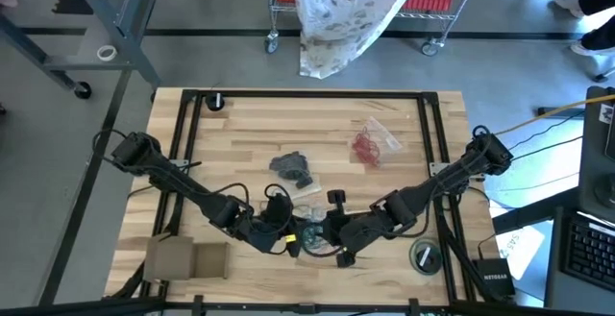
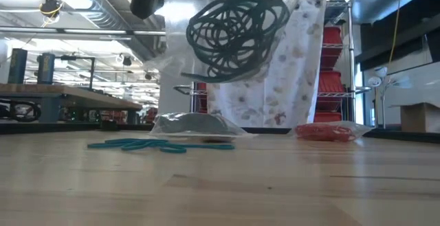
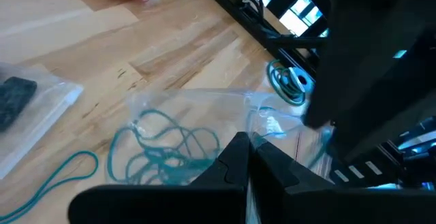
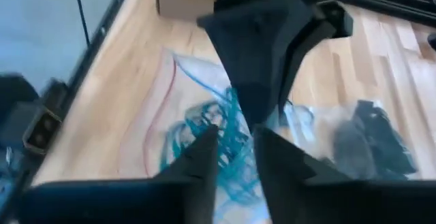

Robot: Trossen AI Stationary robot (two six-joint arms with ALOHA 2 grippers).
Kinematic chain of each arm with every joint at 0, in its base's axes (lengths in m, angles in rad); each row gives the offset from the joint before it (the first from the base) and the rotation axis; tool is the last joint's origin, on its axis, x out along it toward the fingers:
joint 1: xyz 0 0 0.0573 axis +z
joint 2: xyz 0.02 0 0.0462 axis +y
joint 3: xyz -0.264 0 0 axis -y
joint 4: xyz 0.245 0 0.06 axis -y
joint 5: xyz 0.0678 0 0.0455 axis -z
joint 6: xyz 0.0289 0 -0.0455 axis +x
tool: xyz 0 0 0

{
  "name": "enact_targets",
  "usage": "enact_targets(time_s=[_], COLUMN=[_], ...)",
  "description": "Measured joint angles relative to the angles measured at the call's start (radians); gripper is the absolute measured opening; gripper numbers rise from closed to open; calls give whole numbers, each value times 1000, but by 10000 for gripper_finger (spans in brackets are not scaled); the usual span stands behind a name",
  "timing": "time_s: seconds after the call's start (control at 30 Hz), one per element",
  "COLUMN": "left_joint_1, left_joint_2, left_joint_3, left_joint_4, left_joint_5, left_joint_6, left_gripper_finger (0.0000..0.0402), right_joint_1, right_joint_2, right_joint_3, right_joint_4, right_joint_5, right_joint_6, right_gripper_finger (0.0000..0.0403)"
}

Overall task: Sort rubber bands
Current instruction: Put the blue rubber band into the transparent zip lock bag

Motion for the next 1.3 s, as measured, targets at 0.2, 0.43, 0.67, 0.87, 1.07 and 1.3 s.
enact_targets(time_s=[0.2,0.43,0.67,0.87,1.07,1.3], left_joint_1=[0,-1,-8,-7,-5,-5], left_joint_2=[-10,-134,-301,-341,-328,-328], left_joint_3=[0,0,0,0,0,0], left_joint_4=[-7,-100,-376,-462,-473,-473], left_joint_5=[2,85,25,3,3,3], left_joint_6=[17,131,121,115,114,120], left_gripper_finger=[0,0,0,0,0,0], right_joint_1=[33,100,52,-52,-176,-262], right_joint_2=[-10,-9,-7,-7,61,221], right_joint_3=[145,150,-66,-335,-475,-431], right_joint_4=[-167,-265,-63,339,585,666], right_joint_5=[-53,61,114,100,-35,-130], right_joint_6=[5,13,54,70,116,117], right_gripper_finger=[158,166,165,165,165,165])
